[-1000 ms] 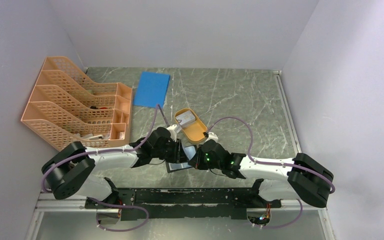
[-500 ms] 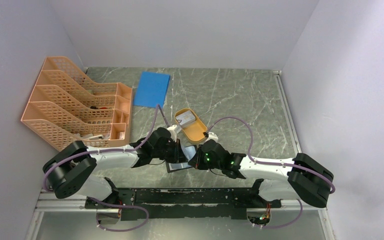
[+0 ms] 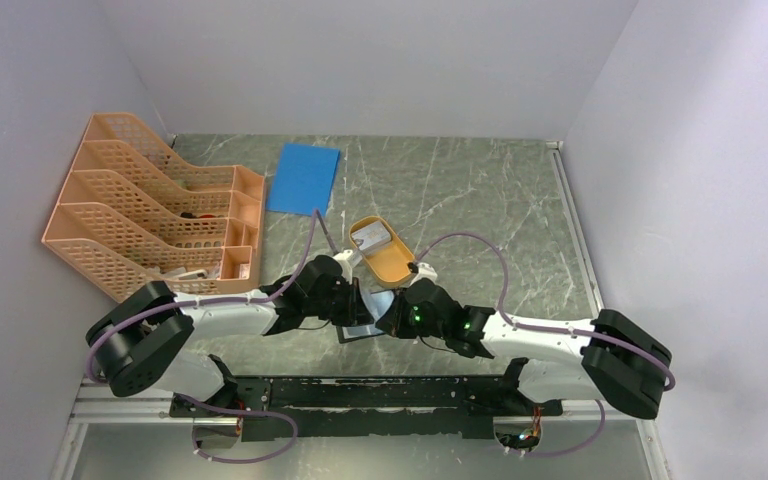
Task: Put the credit cards into the card holder
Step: Turn over the card slot in the card holder.
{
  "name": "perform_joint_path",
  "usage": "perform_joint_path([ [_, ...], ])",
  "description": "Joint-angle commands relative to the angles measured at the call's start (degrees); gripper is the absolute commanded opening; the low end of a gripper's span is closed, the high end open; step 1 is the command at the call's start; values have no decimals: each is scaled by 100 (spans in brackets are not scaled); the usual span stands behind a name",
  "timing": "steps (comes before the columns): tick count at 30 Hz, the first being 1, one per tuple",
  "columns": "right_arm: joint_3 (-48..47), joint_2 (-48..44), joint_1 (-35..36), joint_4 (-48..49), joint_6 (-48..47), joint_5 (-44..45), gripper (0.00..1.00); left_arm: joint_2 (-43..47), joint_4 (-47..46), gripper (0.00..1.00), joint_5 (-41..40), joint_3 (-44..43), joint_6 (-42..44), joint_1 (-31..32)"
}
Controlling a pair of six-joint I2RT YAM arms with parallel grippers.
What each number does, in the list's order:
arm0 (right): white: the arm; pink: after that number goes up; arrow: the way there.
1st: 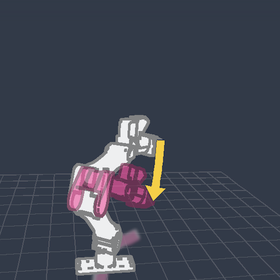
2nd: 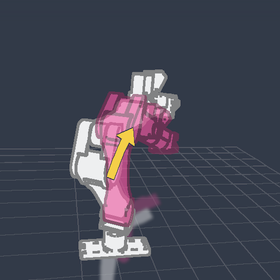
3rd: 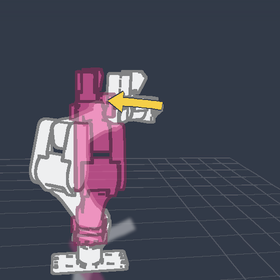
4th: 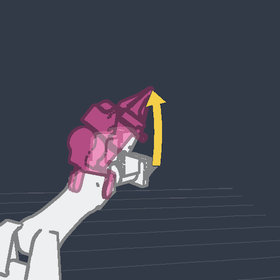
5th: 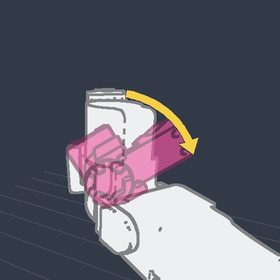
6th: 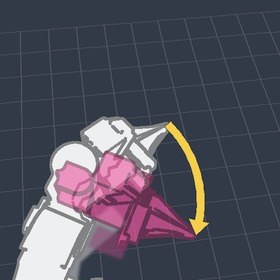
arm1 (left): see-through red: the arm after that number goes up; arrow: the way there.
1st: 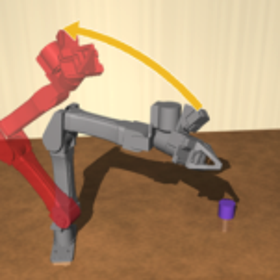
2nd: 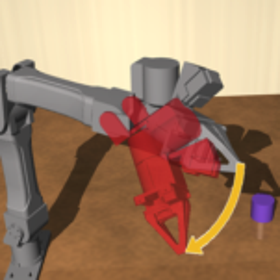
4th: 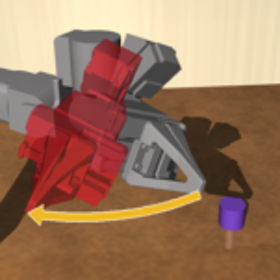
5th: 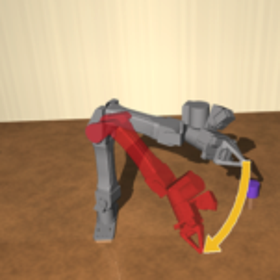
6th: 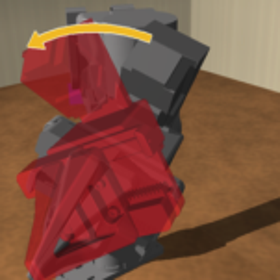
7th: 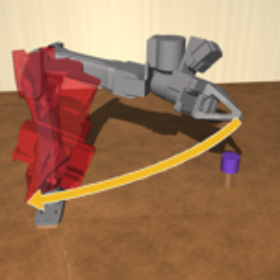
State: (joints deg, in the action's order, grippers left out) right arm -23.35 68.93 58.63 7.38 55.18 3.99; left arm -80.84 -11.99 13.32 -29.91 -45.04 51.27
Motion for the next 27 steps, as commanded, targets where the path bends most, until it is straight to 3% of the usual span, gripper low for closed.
perform_joint_path([
  [1,6,-222,38,-120,-41,214,19,139,127,5,-304,55,43,26],
  [5,0,-308,45,-303,-64,324,33,189,187,5,-371,73,73,33],
  [10,-18,-322,42,-438,-65,424,40,230,212,5,-406,80,91,30],
  [14,-80,-322,37,-548,-44,547,42,229,217,5,-420,99,92,29],
  [20,-122,-347,30,-490,-79,610,32,281,228,5,-447,161,82,32],
  [27,-91,-432,27,-258,-133,511,42,435,393,5,-590,119,112,23],
])
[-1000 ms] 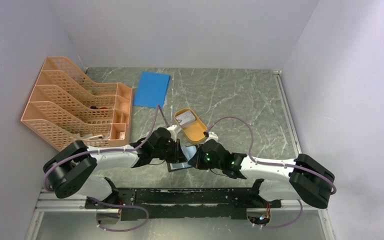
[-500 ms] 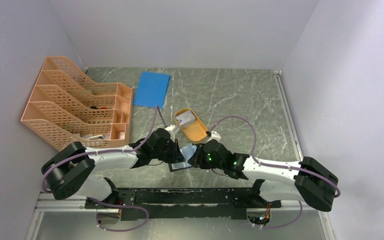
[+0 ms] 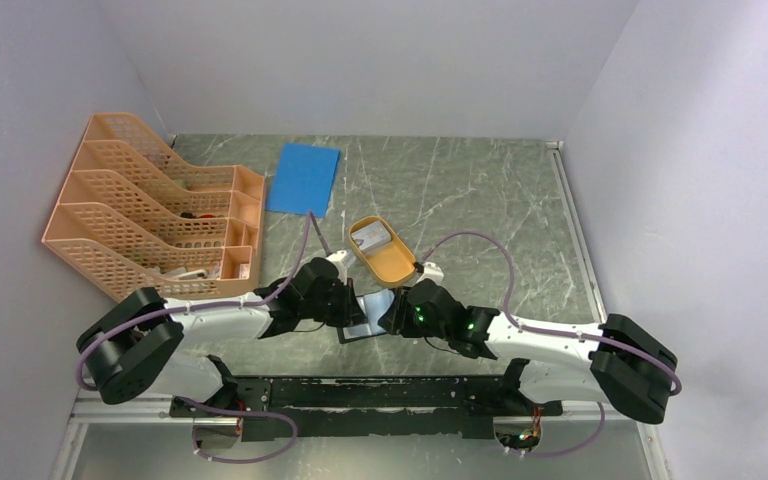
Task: Put the credit cards into the card holder
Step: Turn over the card slot in the card holder.
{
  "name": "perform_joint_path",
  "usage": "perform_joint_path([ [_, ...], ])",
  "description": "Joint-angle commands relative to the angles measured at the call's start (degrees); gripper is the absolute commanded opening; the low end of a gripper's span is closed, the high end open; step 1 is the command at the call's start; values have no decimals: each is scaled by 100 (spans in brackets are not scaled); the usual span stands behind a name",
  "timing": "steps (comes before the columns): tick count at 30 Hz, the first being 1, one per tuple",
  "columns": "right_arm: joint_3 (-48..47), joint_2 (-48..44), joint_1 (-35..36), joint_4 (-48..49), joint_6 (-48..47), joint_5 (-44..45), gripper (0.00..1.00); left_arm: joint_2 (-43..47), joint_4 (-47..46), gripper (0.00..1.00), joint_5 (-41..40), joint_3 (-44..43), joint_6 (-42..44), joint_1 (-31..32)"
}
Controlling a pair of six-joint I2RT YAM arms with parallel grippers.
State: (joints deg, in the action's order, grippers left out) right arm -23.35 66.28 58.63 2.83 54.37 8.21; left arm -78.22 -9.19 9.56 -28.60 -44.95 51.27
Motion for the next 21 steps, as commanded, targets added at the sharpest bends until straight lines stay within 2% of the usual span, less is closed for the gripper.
perform_joint_path([
  [1,-95,-194,25,155,-37,138,42,187,157,5,-238,-21,115,20],
  [10,-218,-532,-51,-824,79,889,42,155,209,5,-311,44,135,21],
  [16,-390,-286,-170,-1034,-125,840,27,166,313,5,-382,56,187,19],
  [21,-460,59,-328,-1030,-219,689,21,123,421,5,-460,63,218,18],
])
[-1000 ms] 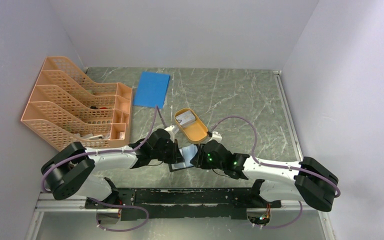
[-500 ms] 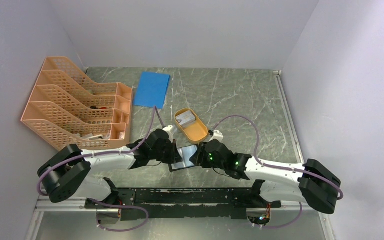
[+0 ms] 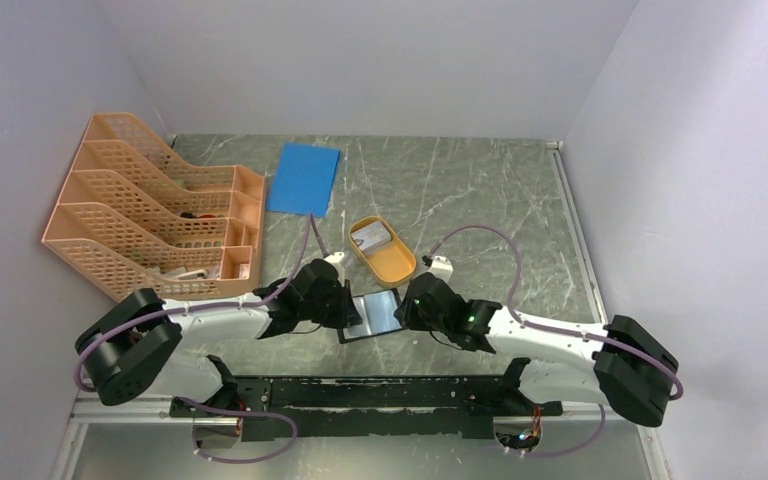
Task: Put the credit cards into the card holder
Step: Turn over the card slot in the card holder.
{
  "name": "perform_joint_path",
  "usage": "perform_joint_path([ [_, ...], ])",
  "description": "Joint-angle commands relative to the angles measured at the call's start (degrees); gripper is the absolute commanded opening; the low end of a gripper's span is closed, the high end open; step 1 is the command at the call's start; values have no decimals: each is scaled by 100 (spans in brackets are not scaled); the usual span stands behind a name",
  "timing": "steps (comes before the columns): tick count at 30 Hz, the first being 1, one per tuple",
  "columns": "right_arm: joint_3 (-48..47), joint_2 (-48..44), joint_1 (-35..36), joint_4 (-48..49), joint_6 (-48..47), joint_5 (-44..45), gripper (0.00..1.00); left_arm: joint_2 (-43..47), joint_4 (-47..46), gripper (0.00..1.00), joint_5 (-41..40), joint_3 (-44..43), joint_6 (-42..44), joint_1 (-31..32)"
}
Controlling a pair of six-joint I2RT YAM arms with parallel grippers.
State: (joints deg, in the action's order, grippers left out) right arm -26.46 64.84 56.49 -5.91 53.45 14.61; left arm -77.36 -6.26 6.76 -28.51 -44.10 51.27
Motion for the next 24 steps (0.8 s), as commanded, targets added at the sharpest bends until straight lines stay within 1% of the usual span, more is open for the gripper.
perform_joint_path([
  [1,-150,262,-133,-145,-143,20,21,25,135,5,-196,60,137,15],
  [6,-168,481,-183,-35,-274,-193,20,-5,125,5,-211,90,150,16],
  [24,-161,858,-189,248,-398,-540,30,-33,30,5,-176,143,136,8],
])
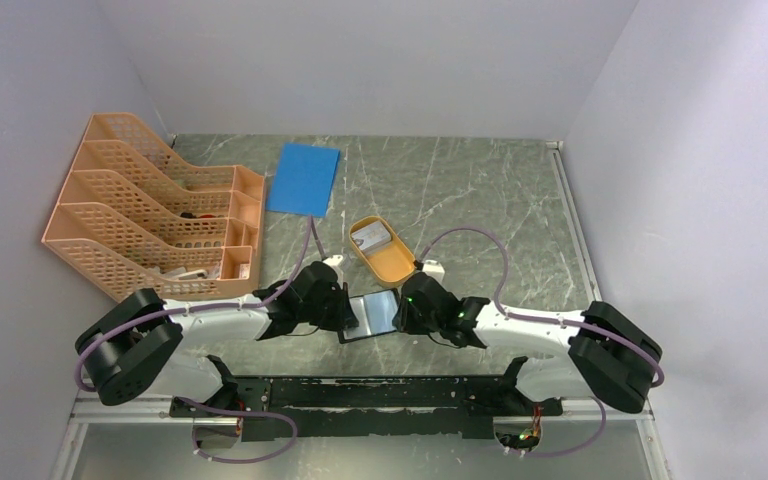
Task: Put the credit cards into the card holder
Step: Turn over the card slot in the card holder.
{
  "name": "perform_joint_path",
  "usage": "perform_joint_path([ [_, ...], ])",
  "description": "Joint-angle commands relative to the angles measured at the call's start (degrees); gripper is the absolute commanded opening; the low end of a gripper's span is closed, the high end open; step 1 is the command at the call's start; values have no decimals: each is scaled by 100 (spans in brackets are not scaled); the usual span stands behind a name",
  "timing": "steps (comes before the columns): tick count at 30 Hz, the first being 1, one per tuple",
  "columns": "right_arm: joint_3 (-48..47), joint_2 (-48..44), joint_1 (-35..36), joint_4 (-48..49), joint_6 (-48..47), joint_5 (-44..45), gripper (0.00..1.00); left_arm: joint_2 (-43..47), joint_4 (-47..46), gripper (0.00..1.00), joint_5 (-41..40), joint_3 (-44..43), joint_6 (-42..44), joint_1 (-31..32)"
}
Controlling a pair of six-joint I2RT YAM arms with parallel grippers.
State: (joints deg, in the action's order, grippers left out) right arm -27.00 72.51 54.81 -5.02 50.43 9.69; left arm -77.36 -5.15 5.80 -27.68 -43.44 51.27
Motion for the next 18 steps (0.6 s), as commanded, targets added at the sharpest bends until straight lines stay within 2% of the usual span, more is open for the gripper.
perform_joint_path([
  [1,-110,98,-9,182,-107,-63,31,-35,-85,5,-82,61,72,13],
  [11,-306,283,58,229,-360,-240,42,-29,-103,5,-84,71,63,15],
  [18,-615,388,294,-88,-452,134,46,197,65,5,-165,37,61,14],
])
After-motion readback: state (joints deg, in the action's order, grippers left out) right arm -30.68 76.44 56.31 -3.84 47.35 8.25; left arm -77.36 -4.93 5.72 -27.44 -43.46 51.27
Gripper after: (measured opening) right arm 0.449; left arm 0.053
